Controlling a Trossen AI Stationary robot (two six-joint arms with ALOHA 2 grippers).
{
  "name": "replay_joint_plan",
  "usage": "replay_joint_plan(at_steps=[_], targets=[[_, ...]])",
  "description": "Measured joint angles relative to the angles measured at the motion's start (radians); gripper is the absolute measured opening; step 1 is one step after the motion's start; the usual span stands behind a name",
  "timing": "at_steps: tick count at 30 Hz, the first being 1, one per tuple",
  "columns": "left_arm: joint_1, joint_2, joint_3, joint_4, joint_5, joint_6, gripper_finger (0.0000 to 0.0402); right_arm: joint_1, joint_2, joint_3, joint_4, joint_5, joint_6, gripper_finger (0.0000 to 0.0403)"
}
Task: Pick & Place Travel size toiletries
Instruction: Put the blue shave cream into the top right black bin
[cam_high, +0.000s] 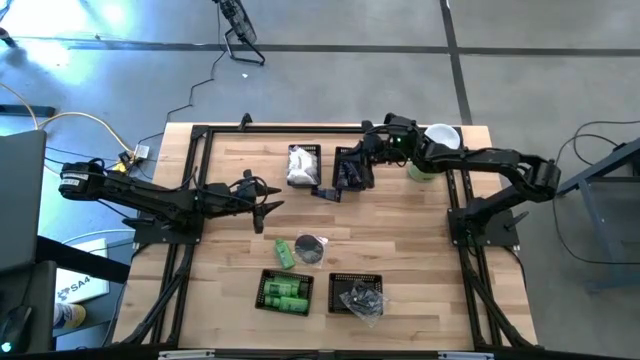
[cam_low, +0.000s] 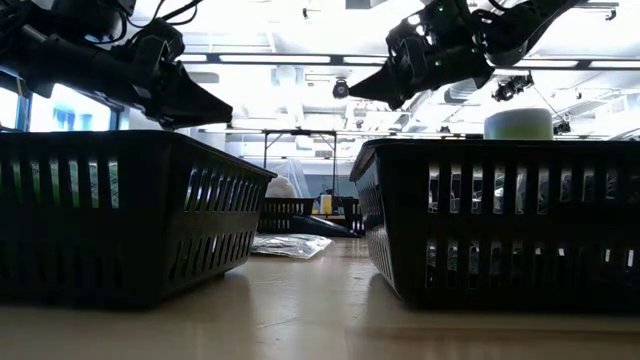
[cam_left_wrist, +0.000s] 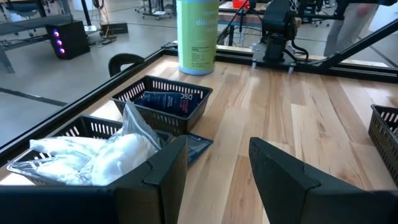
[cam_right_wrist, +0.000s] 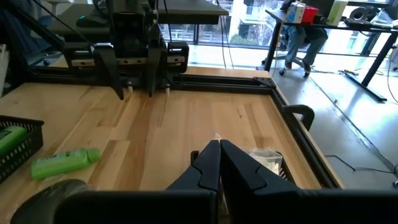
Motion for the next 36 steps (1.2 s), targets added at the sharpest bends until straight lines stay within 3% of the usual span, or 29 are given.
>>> replay_joint_plan(at_steps=[13, 22, 30, 36], targets=[[0.000, 0.000, -0.001, 0.058, 0.000, -0.079, 0.0168, 0.017, 0.000, 0.000, -0.017, -0.010, 0.008, 0.0003], [0.000, 0.000, -0.001, 0.062, -0.037, -0.083, 0.0168, 0.058, -0.004, -0.178, 0.256, 0.086, 0.038, 0.0003], [0.000, 0.019, 0.001, 0.062, -0.073, -0.131, 0.0168, 0.046, -0.120, -0.222, 0.269, 0.117, 0.029, 0.0003], [0.000, 0.117, 0.078, -0.004, -0.107, -0.154, 0.0168, 0.002, -0.213, -0.231, 0.199, 0.118, 0.019, 0.0003]])
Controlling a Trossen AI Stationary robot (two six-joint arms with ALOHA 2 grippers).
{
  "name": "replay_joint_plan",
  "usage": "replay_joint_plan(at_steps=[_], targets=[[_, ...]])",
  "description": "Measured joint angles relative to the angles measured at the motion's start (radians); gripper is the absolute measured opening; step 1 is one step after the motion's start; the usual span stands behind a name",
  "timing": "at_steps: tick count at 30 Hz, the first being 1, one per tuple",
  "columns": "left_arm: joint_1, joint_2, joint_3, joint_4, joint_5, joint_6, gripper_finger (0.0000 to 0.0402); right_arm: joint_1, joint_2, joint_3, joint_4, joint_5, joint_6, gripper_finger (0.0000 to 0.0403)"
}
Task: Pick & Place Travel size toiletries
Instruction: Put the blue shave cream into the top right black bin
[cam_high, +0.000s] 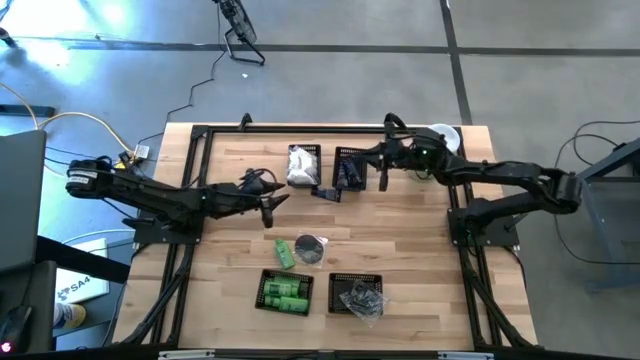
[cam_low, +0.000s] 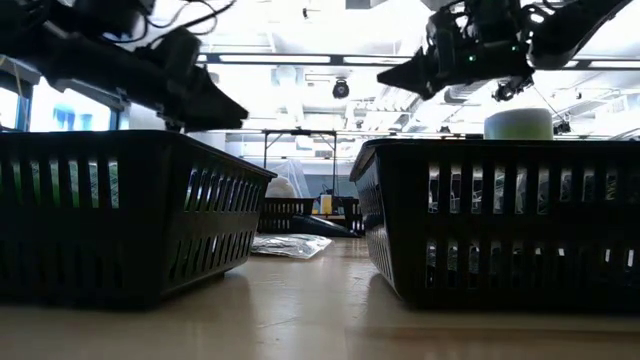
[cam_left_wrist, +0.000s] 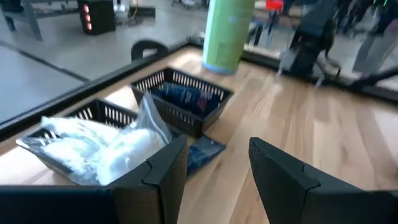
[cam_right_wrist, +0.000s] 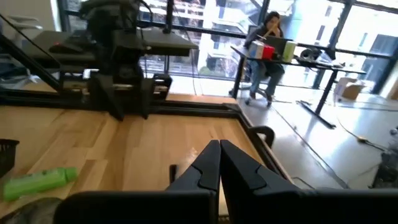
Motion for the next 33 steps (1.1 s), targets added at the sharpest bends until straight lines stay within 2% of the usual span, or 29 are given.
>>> replay_joint_plan(at_steps=[7, 14, 17, 23, 33], targets=[[0.000, 0.157, 0.117, -0.118, -0.073, 0.015, 0.0168, -0.026, -0.089, 0.000, -0.112, -0.001, -0.033, 0.0003], [0.000, 0.233, 0.228, -0.246, -0.162, 0.033, 0.0167, -0.030, -0.148, 0.000, -0.156, -0.001, -0.076, 0.0003], [0.000, 0.258, 0.258, -0.298, -0.163, 0.014, 0.0168, -0.030, -0.149, 0.000, -0.176, 0.007, -0.095, 0.0003], [0.000, 0.327, 0.269, -0.296, -0.165, -0.019, 0.0168, -0.030, -0.144, 0.000, -0.184, 0.024, -0.102, 0.0003], [0.001, 0.450, 0.269, -0.197, -0.078, -0.245, 0.0167, -0.030, -0.144, 0.000, -0.190, 0.025, -0.121, 0.0003]])
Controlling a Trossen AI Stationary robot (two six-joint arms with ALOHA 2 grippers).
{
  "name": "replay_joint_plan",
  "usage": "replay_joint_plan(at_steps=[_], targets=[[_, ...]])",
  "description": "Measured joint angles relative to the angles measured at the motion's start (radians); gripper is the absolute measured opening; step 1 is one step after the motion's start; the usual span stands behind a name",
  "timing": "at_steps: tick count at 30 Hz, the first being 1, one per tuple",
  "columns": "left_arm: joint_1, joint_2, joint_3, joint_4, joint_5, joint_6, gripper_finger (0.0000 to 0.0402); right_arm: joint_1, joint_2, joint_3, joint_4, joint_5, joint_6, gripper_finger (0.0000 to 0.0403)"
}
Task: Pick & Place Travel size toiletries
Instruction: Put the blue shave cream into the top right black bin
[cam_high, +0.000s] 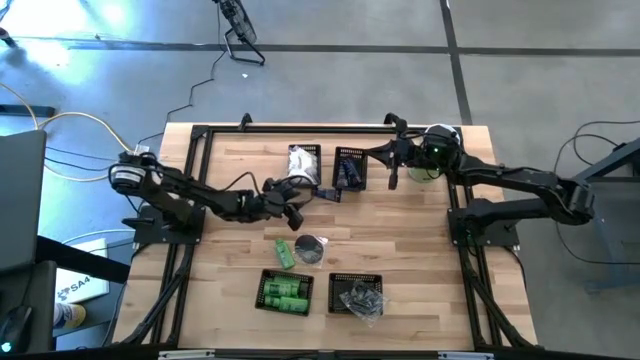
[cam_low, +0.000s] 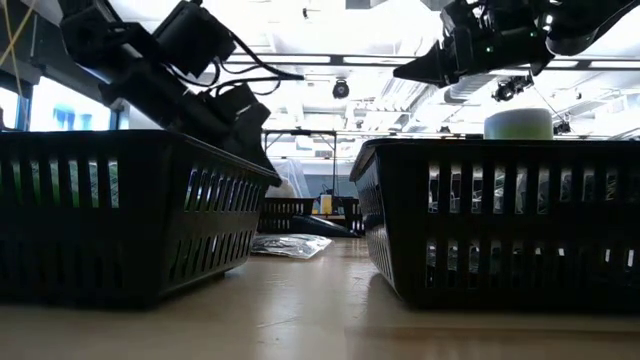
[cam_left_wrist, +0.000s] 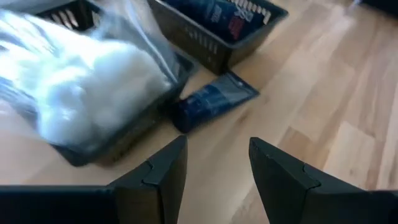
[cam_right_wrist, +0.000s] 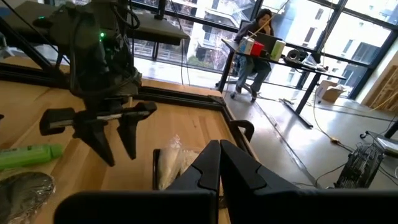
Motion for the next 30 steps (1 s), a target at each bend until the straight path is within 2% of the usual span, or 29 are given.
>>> replay_joint_plan(at_steps=[5, 8, 14, 18, 30], targets=[[0.016, 0.016, 0.000, 0.009, 0.018, -0.027, 0.0164, 0.000, 0.000, 0.000, 0.000, 0.000, 0.000, 0.0003], [0.045, 0.016, 0.000, 0.007, 0.039, -0.044, 0.0145, 0.000, 0.000, 0.000, 0.000, 0.000, 0.000, 0.0003], [0.086, 0.016, 0.000, 0.007, 0.119, -0.045, 0.0063, 0.000, 0.000, 0.000, -0.004, 0.008, -0.003, 0.0003], [0.087, 0.016, 0.000, 0.007, 0.122, -0.045, 0.0009, 0.000, 0.000, 0.001, -0.007, 0.039, -0.008, 0.0003], [0.126, 0.015, -0.001, -0.054, 0.150, -0.097, 0.0002, 0.000, 0.001, 0.001, -0.013, 0.052, -0.023, 0.0003]])
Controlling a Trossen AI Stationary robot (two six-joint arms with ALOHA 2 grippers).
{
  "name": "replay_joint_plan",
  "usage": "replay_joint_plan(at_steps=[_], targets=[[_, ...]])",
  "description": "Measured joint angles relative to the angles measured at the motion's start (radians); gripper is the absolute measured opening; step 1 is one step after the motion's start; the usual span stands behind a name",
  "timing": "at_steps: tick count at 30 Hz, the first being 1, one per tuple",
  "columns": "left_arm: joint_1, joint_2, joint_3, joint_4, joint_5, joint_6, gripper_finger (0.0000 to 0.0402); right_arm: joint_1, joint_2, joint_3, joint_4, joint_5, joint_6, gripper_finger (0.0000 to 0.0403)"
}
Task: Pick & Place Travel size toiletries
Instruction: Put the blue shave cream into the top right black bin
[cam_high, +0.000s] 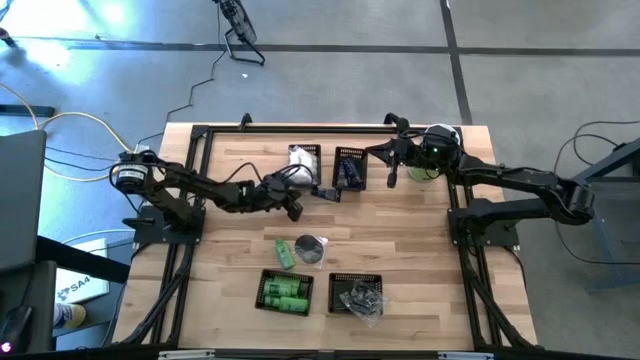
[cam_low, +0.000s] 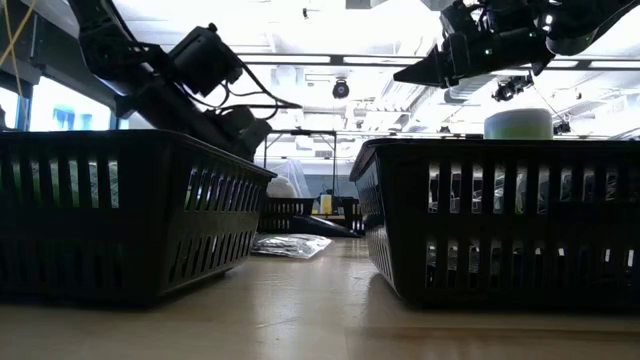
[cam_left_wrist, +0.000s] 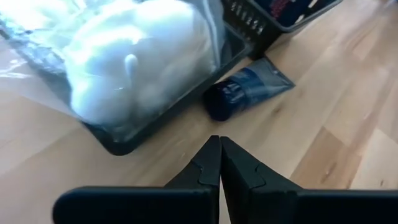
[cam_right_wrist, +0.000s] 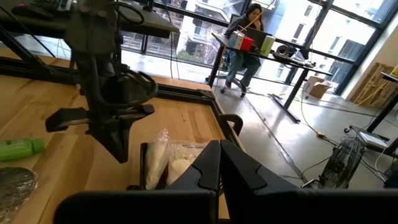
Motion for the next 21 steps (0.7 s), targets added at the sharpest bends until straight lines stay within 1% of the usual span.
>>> replay_joint_plan(at_steps=[6, 14, 19, 21], targets=[[0.027, 0.000, 0.000, -0.007, 0.007, -0.001, 0.0001, 0.000, 0.000, 0.000, 0.000, 0.000, -0.006, 0.0003], [0.027, 0.013, 0.004, 0.016, 0.006, 0.002, 0.0000, 0.000, 0.000, 0.000, 0.001, 0.000, -0.006, 0.0003], [0.024, 0.082, 0.079, -0.002, 0.024, 0.022, 0.0000, 0.000, 0.000, 0.000, 0.001, 0.001, -0.006, 0.0003], [0.024, 0.103, 0.117, -0.073, 0.024, 0.026, 0.0000, 0.000, 0.000, 0.000, 0.001, 0.001, -0.006, 0.0003]])
